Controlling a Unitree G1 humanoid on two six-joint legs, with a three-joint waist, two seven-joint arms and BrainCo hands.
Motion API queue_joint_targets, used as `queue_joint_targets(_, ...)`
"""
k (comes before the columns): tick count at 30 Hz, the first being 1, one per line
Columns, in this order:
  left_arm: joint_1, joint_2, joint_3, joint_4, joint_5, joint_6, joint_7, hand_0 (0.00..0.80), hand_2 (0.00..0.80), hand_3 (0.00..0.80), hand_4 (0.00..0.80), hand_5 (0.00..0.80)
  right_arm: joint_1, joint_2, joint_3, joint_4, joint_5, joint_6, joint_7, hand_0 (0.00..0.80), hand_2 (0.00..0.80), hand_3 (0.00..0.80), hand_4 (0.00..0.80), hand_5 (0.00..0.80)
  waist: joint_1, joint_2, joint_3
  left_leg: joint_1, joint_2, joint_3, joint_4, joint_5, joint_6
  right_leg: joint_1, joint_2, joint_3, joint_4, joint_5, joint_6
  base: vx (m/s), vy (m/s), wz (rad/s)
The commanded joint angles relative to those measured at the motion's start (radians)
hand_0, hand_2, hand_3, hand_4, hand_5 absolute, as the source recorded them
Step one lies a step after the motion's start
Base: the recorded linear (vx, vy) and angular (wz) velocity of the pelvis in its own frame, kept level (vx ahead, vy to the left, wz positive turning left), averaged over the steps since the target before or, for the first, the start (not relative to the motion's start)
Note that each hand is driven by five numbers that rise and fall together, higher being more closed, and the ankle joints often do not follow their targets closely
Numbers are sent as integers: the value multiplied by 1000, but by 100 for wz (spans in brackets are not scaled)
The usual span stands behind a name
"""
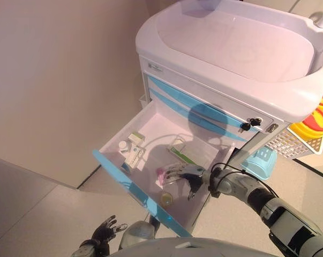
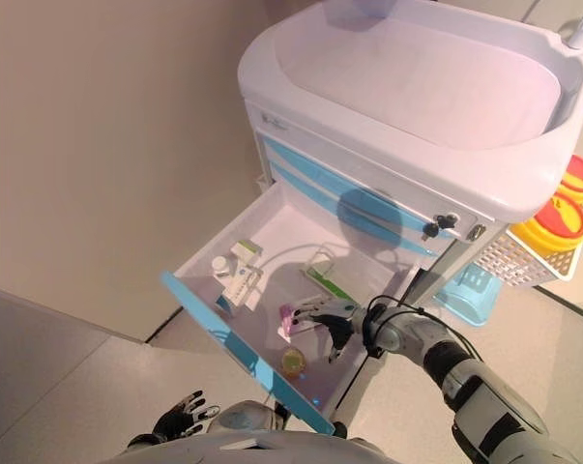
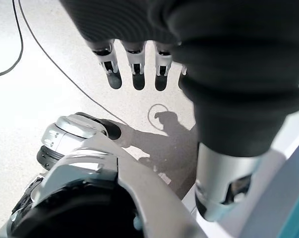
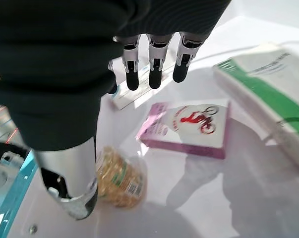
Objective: Open the drawer and pick up the medicine
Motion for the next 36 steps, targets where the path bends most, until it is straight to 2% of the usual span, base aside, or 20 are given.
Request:
queue_joint_targets(1, -50, 2, -43, 40, 14, -31, -13, 0, 0, 0, 0, 0, 16, 35, 34, -29, 11, -22, -51, 0, 0, 0, 0, 0, 29, -5, -20, -11, -40, 4, -10, -61, 4, -40, -67, 47, 42, 42, 75, -3, -6, 12)
queue_joint_targets(9, -51, -15, -51, 42, 14, -39, -22, 0, 0, 0, 0, 0, 36, 64, 49, -4, -40, -30, -71, 0, 0, 0, 0, 0, 35, 4, -18, -23, -48, -16, -17, -50, -1, -45, -71, 36, 38, 44, 77, -1, 4, 8)
queue_joint_targets(20, -36, -9, -44, 64, 43, -47, -42, 0, 0, 0, 0, 0, 52, 88, 52, 84, -115, -51, -150, 0, 0, 0, 0, 0, 65, 14, -22, -21, -63, -55, -22, -44, -4, -31, -79, 12, 40, 35, 73, 17, 10, 7)
queue_joint_targets(27, -35, -8, -41, 75, 48, -59, -55, 0, 0, 0, 0, 0, 76, 97, 57, 90, -144, -25, -186, 0, 0, 0, 0, 0, 66, 17, -23, -22, -69, -69, -22, -43, -1, -34, -82, 9, 47, 32, 73, 13, 12, 9)
queue_joint_targets(36, -28, -13, -45, 67, 42, -78, -57, 0, 0, 0, 0, 0, 99, 88, 55, 55, -145, -2, -187, 0, 0, 0, 0, 0, 56, 20, -15, -21, -69, -64, -21, -44, 2, -40, -85, 16, 55, 32, 75, 0, 0, 0)
